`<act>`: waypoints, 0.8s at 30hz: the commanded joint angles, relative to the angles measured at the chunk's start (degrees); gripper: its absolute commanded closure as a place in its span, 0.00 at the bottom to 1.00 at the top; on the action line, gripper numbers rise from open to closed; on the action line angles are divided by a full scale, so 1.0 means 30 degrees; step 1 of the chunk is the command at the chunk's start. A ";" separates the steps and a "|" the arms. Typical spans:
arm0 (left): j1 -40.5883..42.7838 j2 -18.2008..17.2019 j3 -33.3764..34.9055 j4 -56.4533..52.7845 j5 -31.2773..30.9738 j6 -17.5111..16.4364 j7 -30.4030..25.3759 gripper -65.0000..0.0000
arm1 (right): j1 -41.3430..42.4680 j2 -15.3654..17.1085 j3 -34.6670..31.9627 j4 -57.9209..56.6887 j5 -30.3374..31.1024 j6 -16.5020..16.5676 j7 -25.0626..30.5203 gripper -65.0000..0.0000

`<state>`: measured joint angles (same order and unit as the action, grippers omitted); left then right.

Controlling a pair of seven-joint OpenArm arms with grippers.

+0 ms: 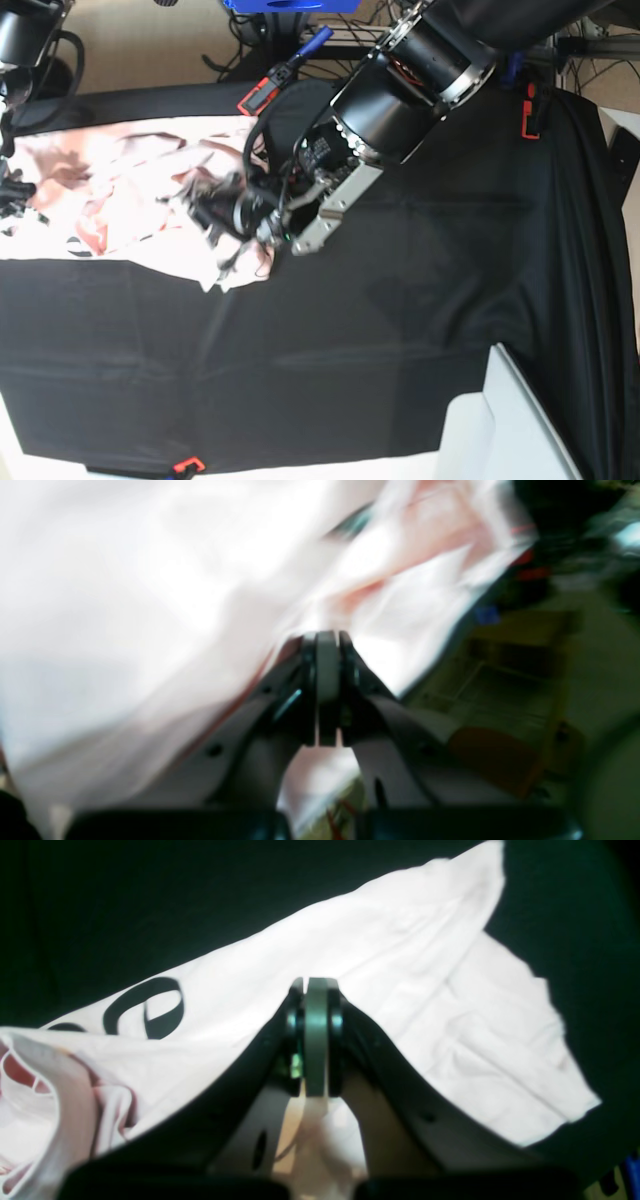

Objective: Fold the T-shirt properly
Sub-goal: 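Press and smooth the folded shirt with the left gripper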

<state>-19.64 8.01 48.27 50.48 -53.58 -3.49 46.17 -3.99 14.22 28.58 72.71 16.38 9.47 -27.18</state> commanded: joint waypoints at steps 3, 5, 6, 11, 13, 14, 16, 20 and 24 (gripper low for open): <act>-0.0795 0.0070 0.0862 -0.0782 -0.0147 0.0473 -0.0285 1.00 | 0.0260 0.0433 0.0071 0.0306 0.0122 -0.0008 0.0488 1.00; -0.0795 -0.0487 0.1096 -0.0929 -0.0147 0.1851 -0.0285 1.00 | 0.0260 0.0433 0.0071 0.0306 0.0122 -0.0008 0.0518 1.00; -0.0736 -0.0809 0.1096 -0.0929 -0.0147 0.2701 -0.0285 1.00 | 0.0260 0.0433 0.0071 0.0306 0.0122 -0.0008 0.0518 1.00; -0.0736 -0.2538 0.1096 -0.0929 -0.0147 0.4898 -0.0285 1.00 | 0.0260 0.0491 0.0071 0.0306 0.0122 -0.0008 0.0518 1.00; -0.0707 -0.3154 0.1096 -0.0899 -0.0147 0.5045 -0.0285 1.00 | 0.0319 0.0491 0.0071 0.0306 0.0122 -0.0008 0.0518 1.00; -0.0619 -0.3388 0.1096 -0.0899 -0.0147 0.5191 -0.0285 1.00 | 0.0319 0.0491 0.0071 0.0306 0.0122 -0.0008 0.0518 1.00; -0.0560 -0.3916 0.1096 -0.0899 -0.0147 0.5484 -0.0285 1.00 | 0.0348 0.0491 0.0130 0.0306 0.0122 -0.0008 0.0518 1.00; -0.0033 -0.4853 0.0950 -0.0899 -0.0147 0.5572 -0.0285 1.00 | 0.0377 0.0550 0.0130 0.0306 0.0122 -0.0008 0.0518 1.00; 0.0114 -0.5234 0.1096 -0.0899 -0.0147 0.5543 -0.0314 1.00 | 0.0612 0.0550 0.0188 0.0306 0.0122 -0.0008 0.0547 1.00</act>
<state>-20.14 -4.29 51.40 49.69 -64.42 5.30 44.91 -3.31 14.61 28.64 72.71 16.36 9.37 -26.96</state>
